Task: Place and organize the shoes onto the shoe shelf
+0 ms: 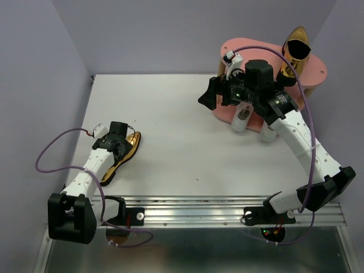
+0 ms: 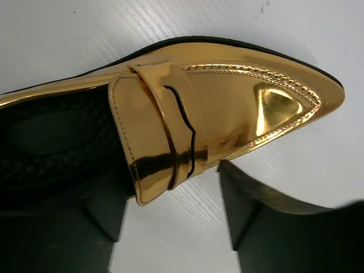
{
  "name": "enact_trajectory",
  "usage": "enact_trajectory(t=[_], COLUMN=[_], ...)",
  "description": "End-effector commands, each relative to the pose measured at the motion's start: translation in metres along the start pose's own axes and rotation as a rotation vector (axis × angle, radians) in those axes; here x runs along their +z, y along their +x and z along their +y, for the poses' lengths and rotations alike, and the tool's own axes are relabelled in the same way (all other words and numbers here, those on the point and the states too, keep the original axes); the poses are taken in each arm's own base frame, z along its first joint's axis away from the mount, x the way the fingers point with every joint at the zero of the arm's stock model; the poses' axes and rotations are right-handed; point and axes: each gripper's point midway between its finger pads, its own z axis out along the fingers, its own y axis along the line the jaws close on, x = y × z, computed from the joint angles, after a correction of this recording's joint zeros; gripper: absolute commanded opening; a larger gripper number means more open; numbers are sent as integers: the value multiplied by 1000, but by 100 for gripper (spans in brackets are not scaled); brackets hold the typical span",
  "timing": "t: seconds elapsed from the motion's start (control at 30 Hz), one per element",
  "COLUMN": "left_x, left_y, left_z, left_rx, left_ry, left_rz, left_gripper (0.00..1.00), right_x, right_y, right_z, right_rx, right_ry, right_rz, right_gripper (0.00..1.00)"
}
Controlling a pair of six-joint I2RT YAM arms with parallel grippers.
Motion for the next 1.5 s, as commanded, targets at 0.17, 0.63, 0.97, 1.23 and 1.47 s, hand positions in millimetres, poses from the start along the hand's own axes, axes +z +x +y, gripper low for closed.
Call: enact_trajectory(t=[0.17, 0.63, 0.97, 1.23, 1.47], left_x=[-3, -50, -90, -126, -119], left_y=[1, 14, 42, 7, -46], left_z=[-43, -139, -225, -217, -149], left_rx=[-42, -326, 20, 258, 456], left_ry=[207, 568, 922, 957, 564], left_rz=[31, 118, 179, 0, -183], left_gripper=[0, 0, 94, 85, 77], right_x=[-11, -3, 5, -1, -6], right_y=[-10, 5, 25, 30, 30], right_z=[3, 4, -1, -6, -9], right_rx=[-25, 16, -4, 6, 7], right_ry=[32, 29, 88, 126, 149], right_rz=[-58, 5, 91, 105, 81], right_gripper=[99, 99, 99, 99, 100])
